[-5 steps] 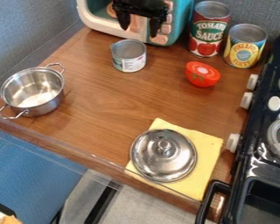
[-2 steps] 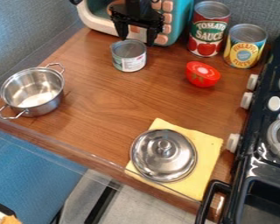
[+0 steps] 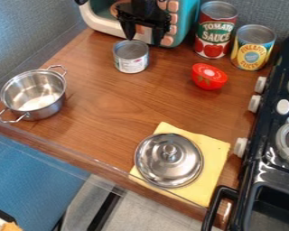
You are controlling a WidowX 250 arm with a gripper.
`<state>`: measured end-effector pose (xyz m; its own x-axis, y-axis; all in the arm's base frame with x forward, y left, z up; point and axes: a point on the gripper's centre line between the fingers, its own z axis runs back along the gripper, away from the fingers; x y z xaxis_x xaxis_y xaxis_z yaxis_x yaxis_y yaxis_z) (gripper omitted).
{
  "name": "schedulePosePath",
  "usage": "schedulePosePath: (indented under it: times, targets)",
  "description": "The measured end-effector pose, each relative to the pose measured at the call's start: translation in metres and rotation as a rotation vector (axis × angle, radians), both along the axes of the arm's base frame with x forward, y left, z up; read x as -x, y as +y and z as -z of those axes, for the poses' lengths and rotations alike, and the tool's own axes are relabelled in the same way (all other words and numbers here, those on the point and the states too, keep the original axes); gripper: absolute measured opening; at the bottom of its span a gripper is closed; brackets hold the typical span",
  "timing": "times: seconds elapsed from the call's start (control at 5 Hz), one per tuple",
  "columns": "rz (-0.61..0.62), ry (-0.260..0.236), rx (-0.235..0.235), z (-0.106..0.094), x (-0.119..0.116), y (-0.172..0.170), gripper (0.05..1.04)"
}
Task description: Move can in front of the microwave oven to the right side of the silver pot
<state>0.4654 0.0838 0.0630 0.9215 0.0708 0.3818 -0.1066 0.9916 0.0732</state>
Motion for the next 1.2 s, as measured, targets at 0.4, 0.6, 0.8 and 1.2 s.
schedulePosePath:
  times: [0.4, 0.6, 0.8, 1.2]
  targets:
    - [0.021, 0.046, 0.001, 0.010, 0.019, -0.002, 0.997]
    - [0.024, 0.073, 0.009, 0.013, 0.037, -0.006, 1.000]
    - [0.024, 0.093, 0.021, 0.012, 0.058, -0.012, 0.999]
    - [0.046, 0.148, 0.077, 0.014, 0.105, -0.049, 0.999]
